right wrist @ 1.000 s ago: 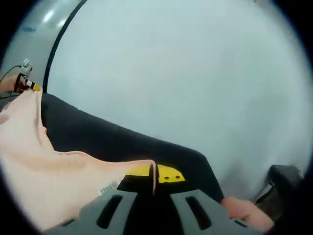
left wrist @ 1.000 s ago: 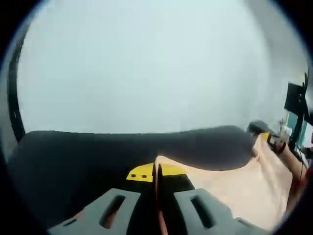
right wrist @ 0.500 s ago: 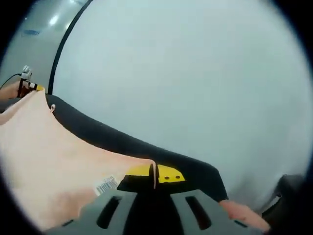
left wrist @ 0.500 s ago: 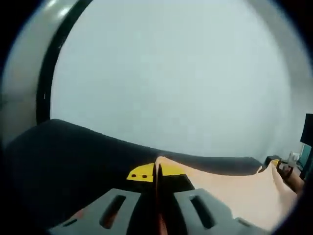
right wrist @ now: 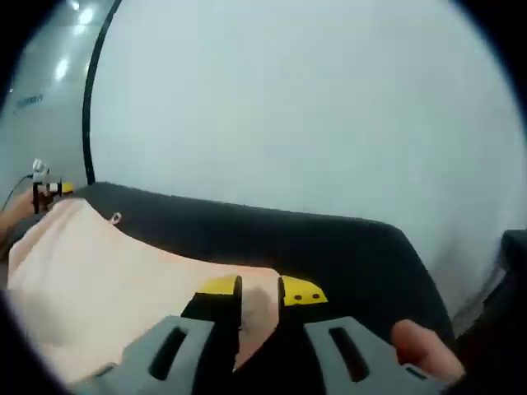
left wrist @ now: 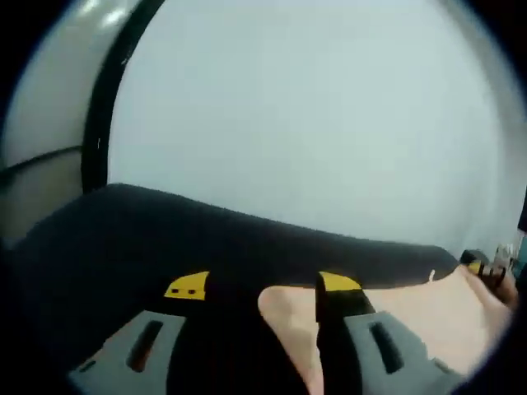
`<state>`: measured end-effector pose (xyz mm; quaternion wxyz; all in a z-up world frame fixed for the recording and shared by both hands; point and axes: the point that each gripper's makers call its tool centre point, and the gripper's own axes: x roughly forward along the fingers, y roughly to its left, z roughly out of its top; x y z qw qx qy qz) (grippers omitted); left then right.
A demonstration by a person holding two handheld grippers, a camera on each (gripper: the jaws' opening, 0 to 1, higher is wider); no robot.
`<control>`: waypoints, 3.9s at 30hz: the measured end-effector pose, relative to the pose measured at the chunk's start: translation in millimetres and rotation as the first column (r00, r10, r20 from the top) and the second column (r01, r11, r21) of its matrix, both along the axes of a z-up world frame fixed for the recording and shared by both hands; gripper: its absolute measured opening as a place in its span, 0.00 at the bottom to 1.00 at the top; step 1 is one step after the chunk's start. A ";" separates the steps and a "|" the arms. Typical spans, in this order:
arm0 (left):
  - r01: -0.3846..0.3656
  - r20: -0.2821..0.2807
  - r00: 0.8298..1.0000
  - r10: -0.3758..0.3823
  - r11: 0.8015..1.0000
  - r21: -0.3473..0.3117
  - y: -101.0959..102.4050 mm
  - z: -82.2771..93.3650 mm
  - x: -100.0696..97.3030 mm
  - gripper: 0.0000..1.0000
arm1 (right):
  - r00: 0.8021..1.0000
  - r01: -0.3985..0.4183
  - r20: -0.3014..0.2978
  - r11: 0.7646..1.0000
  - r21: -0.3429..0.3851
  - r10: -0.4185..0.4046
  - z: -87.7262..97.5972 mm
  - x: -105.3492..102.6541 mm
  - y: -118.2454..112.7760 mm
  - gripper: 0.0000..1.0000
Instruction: Fold the towel on the table until its edges align and the towel forms a compact rectangular stack.
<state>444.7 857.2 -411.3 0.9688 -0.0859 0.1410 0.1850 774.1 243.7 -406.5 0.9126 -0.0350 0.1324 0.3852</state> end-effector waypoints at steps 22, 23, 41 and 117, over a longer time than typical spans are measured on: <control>0.258 -0.137 0.963 -0.231 0.938 0.233 -168.0 -23.1 -135.3 0.32 | 1.000 -0.024 0.007 0.996 -0.081 0.025 -31.7 -196.2 -89.8 0.14; 0.261 -0.151 0.962 -0.228 0.932 0.251 -169.2 -24.3 -140.4 0.32 | 0.999 -0.033 0.013 0.995 -0.098 0.034 -33.9 -199.8 -90.5 0.14; 0.054 -0.083 0.994 -0.072 0.977 -0.205 -164.5 -59.6 -169.4 0.30 | 0.990 -0.123 0.053 0.982 -0.142 0.132 -45.2 -250.1 -78.3 0.14; -0.106 0.280 0.946 0.163 0.972 -0.209 -121.3 -19.6 -208.9 0.03 | 0.682 0.212 0.617 0.701 -0.680 0.392 -5.5 -210.2 -106.3 0.00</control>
